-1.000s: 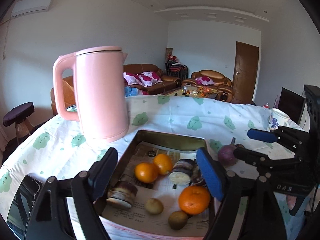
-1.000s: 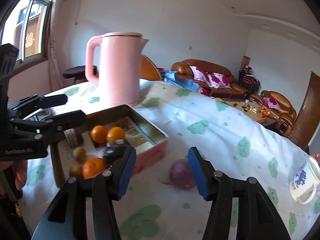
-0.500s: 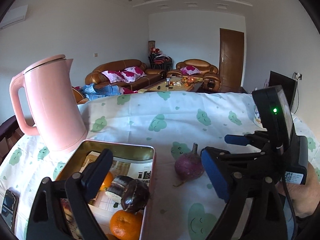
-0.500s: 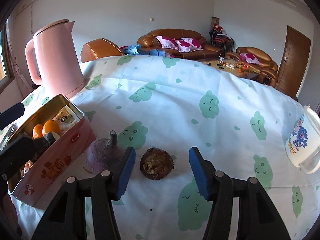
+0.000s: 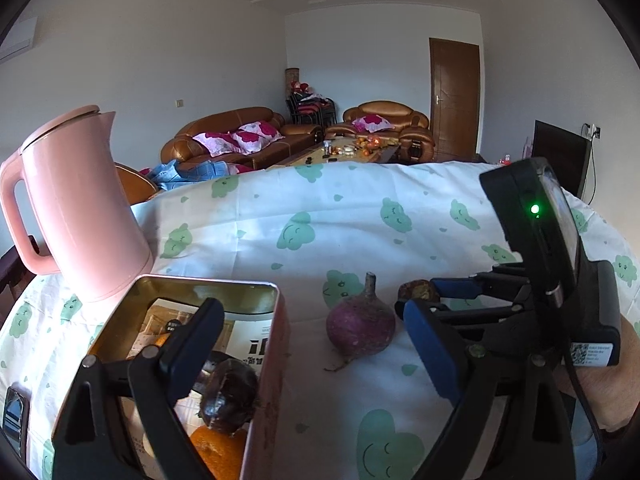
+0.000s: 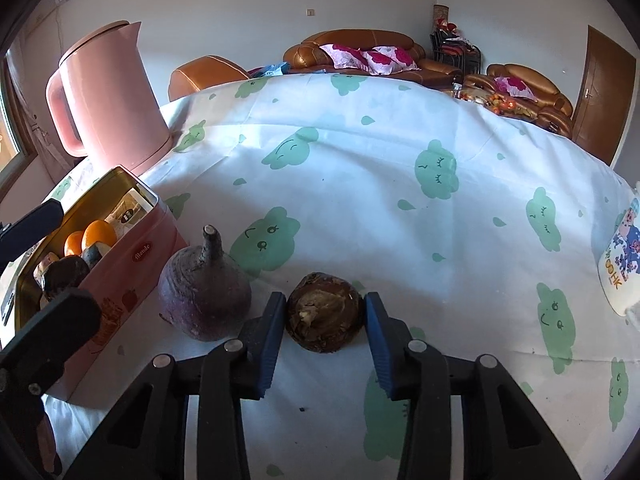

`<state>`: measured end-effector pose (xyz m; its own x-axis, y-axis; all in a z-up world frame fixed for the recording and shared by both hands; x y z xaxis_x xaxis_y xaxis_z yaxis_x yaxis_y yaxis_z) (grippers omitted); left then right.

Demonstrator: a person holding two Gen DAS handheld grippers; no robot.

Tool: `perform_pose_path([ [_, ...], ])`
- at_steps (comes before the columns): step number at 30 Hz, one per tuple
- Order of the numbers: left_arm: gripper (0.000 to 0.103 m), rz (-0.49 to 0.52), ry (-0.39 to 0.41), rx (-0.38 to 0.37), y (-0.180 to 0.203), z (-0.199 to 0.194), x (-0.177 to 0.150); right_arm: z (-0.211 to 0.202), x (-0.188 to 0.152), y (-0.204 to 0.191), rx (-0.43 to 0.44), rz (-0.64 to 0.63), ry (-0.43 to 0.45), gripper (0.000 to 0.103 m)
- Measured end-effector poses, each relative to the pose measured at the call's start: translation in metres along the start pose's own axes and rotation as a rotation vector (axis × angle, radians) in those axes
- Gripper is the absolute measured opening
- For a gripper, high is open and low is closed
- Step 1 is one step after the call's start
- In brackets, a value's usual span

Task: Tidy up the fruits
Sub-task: 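Grasp the purple turnip with the left tool while the right tool grasps another brown chunk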

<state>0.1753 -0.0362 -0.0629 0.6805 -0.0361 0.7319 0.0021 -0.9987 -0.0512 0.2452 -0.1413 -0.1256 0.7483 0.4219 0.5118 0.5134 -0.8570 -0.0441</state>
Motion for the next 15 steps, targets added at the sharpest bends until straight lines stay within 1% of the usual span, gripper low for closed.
perform_pose_path([
  [3, 0.09, 0.021, -0.021, -0.012, 0.008, 0.008, 0.001, -0.01, -0.008, 0.014, -0.038, 0.02, 0.019, 0.042],
  [5, 0.083, 0.036, -0.045, -0.021, 0.015, 0.016, 0.001, -0.016, -0.011, 0.022, -0.049, 0.036, 0.036, 0.042],
  [8, 0.081, 0.053, -0.096, -0.034, 0.022, 0.032, 0.001, -0.024, -0.016, 0.033, -0.061, 0.057, 0.057, 0.042],
  [9, 0.079, 0.054, -0.114, -0.035, 0.022, 0.038, 0.001, -0.026, -0.017, 0.035, -0.055, 0.063, 0.065, 0.042],
  [10, 0.073, 0.056, -0.133, -0.037, 0.024, 0.043, 0.001, -0.027, -0.017, 0.037, -0.053, 0.066, 0.068, 0.042],
  [15, 0.072, 0.083, -0.172, -0.01, 0.028, 0.058, 0.001, -0.03, -0.016, 0.037, -0.042, 0.064, 0.086, 0.042],
])
Point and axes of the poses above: each gripper's, at about its wrist camera, not at the fingertips, and z roughly the way its jaws point, y to its right, x to its top, the point moved 6 cm from there along z, roughly the way its jaws point, and after that the axes turned 10 degrees about -y, right-handed, at the moved point
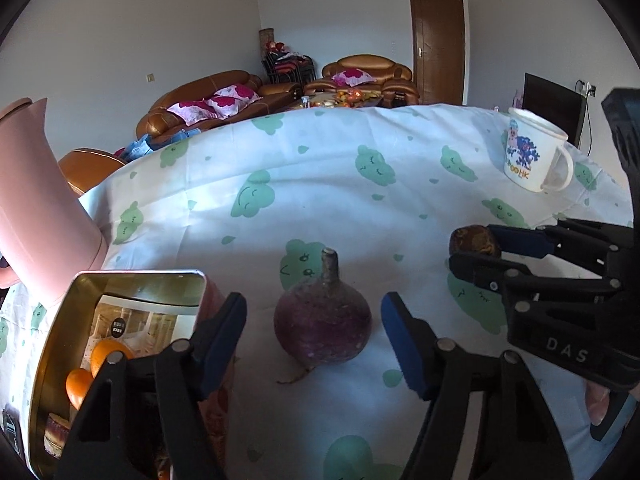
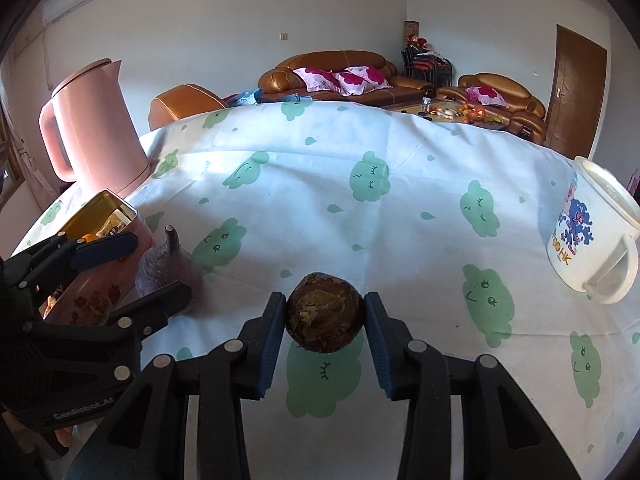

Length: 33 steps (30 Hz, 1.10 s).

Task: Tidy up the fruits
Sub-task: 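Grasp the purple turnip with the left tool while the right tool grasps another brown chunk, then lift the purple turnip with the left tool while the right tool lifts the brown chunk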

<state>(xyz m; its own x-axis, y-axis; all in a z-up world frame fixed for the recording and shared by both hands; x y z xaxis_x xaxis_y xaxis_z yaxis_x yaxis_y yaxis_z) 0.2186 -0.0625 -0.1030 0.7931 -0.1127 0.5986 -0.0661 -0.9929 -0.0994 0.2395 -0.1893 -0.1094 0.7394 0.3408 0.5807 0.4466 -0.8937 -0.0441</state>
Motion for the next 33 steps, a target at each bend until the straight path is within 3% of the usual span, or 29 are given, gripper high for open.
perform_pose_path([
  [4, 0.068, 0.022, -0.048, 0.013, 0.005, 0.012, 0.002, -0.001, 0.0, -0.002, -0.005, -0.008, 0.007, 0.042],
  [6, 0.057, 0.023, -0.073, 0.01, 0.006, 0.018, 0.002, -0.002, 0.0, -0.002, -0.006, -0.01, 0.01, 0.042],
  [10, 0.056, 0.019, -0.066, -0.002, 0.005, 0.016, 0.001, -0.005, 0.0, -0.004, -0.003, -0.019, 0.027, 0.042],
  [33, 0.056, -0.011, 0.111, -0.041, -0.001, -0.018, 0.004, -0.028, -0.001, -0.015, 0.001, -0.075, 0.156, 0.042],
])
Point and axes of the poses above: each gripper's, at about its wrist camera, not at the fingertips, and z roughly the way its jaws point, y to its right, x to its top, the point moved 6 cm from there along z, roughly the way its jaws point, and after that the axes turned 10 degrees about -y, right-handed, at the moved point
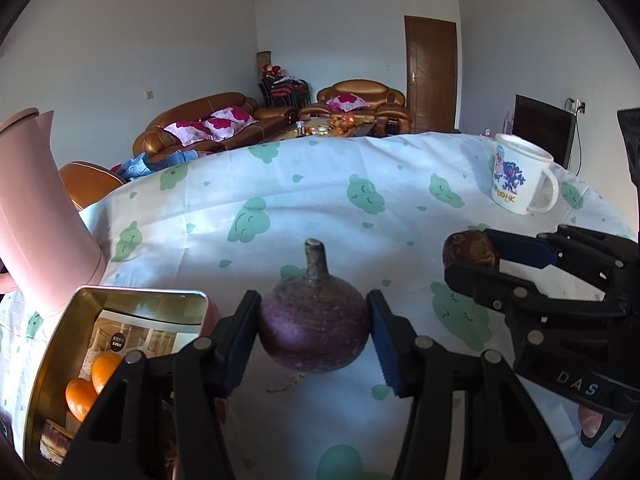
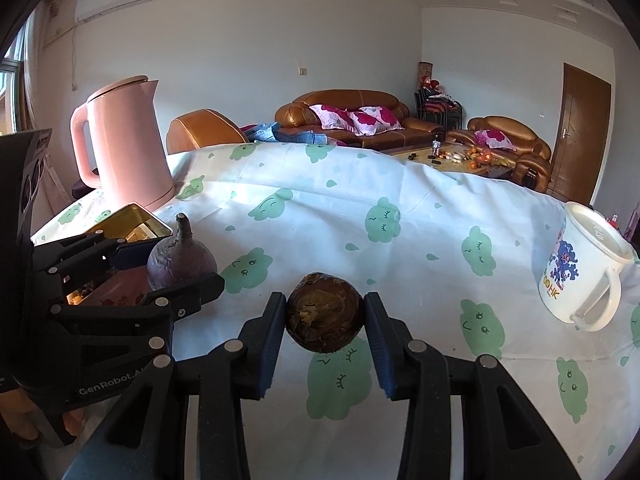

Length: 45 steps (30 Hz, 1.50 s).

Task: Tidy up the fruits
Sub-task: 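Lift the purple turnip with the left tool while the right tool lifts the brown chunk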

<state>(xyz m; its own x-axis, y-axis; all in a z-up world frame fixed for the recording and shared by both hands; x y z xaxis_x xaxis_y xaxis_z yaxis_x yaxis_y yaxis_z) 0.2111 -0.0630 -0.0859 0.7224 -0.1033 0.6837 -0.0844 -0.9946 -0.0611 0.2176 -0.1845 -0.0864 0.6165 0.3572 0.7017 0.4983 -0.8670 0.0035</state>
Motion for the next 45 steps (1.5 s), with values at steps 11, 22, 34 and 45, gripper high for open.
perform_pose_path([
  [11, 0.056, 0.002, 0.053, 0.02, 0.0, -0.011, 0.001, -0.011, 0.0, -0.002, -0.002, -0.014, 0.057, 0.042],
  [22, 0.056, -0.002, 0.096, 0.031, -0.001, -0.021, 0.0, -0.017, 0.001, -0.001, 0.003, -0.009, 0.094, 0.042],
  [34, 0.056, -0.001, 0.141, 0.041, -0.001, -0.032, -0.002, -0.025, 0.0, -0.004, -0.003, -0.022, 0.131, 0.042],
  [45, 0.056, -0.013, 0.177, 0.05, -0.002, -0.041, -0.003, -0.034, -0.001, -0.006, -0.013, -0.032, 0.175, 0.042],
])
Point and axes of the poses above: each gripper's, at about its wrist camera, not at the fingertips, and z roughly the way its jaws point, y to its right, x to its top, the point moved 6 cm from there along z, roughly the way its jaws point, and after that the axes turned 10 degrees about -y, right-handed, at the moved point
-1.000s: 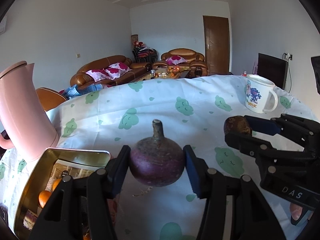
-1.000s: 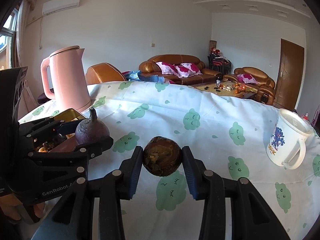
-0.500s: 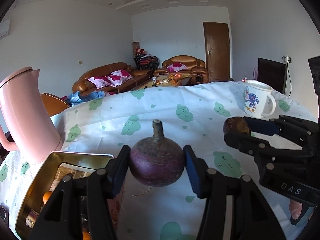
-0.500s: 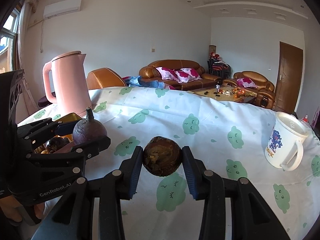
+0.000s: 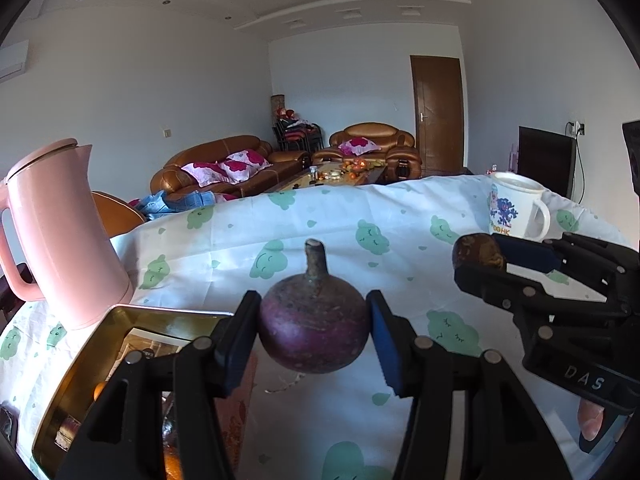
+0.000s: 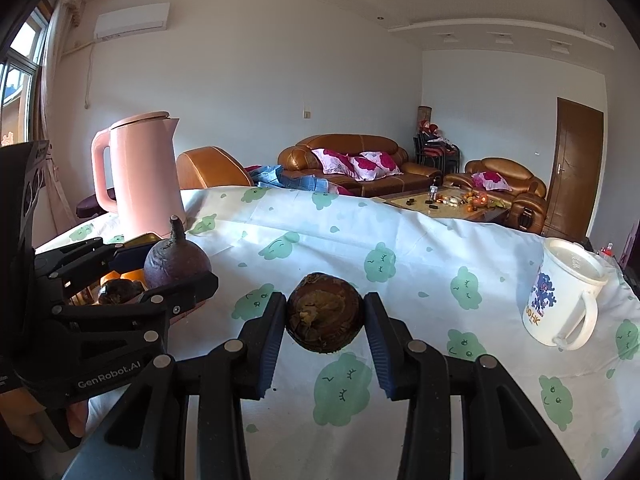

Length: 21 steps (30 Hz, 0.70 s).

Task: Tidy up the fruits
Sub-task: 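Lift the purple turnip with the left tool while the right tool lifts the brown chunk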

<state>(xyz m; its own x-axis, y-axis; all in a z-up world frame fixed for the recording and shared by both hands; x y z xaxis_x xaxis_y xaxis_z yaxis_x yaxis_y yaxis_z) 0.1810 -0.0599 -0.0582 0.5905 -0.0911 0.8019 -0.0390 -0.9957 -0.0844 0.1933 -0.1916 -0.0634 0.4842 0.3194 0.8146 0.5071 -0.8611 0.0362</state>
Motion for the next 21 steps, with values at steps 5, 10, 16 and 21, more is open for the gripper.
perform_pose_path([
  [5, 0.056, -0.006, 0.023, 0.005, -0.001, -0.006, 0.0, -0.002, -0.001, -0.001, 0.001, -0.007, 0.01, 0.042],
  [10, 0.056, -0.009, 0.042, 0.008, -0.002, -0.01, 0.0, -0.005, 0.0, -0.001, -0.001, -0.003, 0.023, 0.042],
  [16, 0.056, 0.0, 0.068, 0.012, 0.0, -0.017, -0.001, -0.009, 0.0, -0.004, -0.003, -0.01, 0.037, 0.042],
  [21, 0.056, -0.005, 0.081, 0.012, -0.001, -0.019, -0.001, -0.011, 0.0, -0.004, -0.005, -0.012, 0.046, 0.042],
])
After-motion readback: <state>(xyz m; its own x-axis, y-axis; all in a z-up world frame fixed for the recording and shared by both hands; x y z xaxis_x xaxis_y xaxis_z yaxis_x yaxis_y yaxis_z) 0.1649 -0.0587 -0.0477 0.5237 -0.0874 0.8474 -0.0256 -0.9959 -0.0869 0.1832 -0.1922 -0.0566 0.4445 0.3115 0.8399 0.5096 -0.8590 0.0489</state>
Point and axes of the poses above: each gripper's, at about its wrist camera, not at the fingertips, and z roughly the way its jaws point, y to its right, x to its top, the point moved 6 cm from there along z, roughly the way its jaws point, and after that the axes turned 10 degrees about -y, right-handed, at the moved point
